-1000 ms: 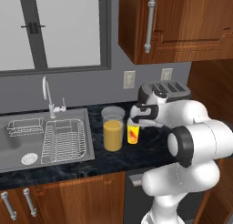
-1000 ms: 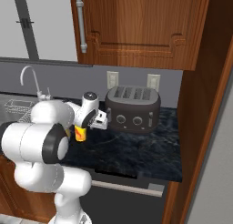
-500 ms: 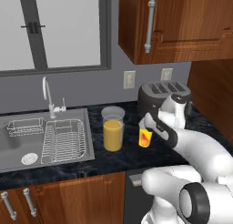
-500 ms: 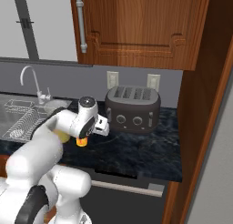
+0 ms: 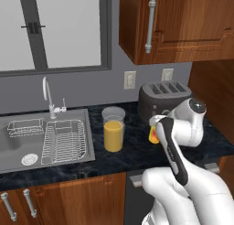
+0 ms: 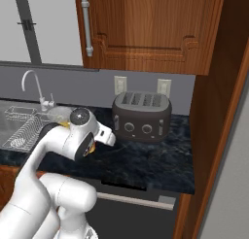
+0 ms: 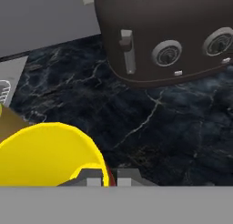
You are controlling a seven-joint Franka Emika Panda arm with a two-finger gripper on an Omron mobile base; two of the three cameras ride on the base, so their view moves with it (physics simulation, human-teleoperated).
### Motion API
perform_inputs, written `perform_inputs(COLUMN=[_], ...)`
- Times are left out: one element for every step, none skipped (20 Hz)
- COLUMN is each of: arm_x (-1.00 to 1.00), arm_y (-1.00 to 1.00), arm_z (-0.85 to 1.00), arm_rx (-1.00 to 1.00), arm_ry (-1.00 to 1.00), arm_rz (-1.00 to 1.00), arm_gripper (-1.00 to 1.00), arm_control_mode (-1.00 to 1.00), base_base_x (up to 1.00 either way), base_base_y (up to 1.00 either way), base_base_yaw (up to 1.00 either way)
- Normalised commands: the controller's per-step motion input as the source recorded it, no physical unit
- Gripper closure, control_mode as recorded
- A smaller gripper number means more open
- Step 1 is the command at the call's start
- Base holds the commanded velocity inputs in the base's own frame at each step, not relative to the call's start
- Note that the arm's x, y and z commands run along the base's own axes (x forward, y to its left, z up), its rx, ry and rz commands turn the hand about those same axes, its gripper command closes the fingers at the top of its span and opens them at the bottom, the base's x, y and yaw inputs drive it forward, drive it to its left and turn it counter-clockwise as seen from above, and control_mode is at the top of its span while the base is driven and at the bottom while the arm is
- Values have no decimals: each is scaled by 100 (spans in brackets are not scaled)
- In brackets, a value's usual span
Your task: Place the pitcher and cup on the dining counter for serving.
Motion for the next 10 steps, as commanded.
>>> perform_inputs(arm_x=[-2,0,0,0,0,0,0,0,-1,-4], arm_y=[0,0,0,0,0,0,0,0,0,0], arm_z=[100,99,100,100,93,85,84,84,86,85], arm_rx=[0,0,-1,-3,-2,0,0,0,-1,-1], arm_ry=[-9,-8,-8,-9,-8,-6,-7,-13,-19,-22], arm_rz=[-16,-16,-15,-14,-16,-19,-20,-19,-18,-18], arm_gripper=[100,100,100,100,100,100,100,100,100,100], arm_control_mode=[-100,-100,-100,-100,-100,-100,-100,-100,-100,-100], base_base_x=[0,0,0,0,0,0,0,0,0,0], base_base_y=[0,0,0,0,0,0,0,0,0,0], base_base_yaw=[0,0,0,0,0,0,0,0,0,0])
